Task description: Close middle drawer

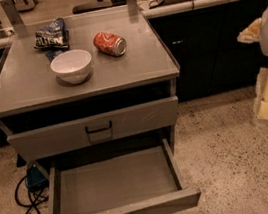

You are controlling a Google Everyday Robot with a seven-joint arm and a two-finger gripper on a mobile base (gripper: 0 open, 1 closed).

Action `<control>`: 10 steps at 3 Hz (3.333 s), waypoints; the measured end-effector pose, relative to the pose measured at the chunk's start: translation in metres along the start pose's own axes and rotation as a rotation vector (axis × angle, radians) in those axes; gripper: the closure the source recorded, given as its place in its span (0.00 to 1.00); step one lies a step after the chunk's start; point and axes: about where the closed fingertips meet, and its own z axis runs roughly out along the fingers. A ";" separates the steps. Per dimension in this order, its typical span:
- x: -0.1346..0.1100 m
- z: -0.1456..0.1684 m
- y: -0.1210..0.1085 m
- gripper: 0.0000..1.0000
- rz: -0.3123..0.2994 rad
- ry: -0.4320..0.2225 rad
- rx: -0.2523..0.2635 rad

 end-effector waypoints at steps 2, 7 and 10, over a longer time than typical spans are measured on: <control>0.043 0.109 0.073 0.00 -0.081 -0.135 -0.038; -0.017 0.372 0.337 0.00 -0.055 -0.257 -0.280; -0.112 0.501 0.307 0.00 -0.049 -0.441 -0.391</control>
Offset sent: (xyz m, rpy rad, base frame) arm -0.1060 -0.0123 -0.3399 0.1741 0.1151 0.1866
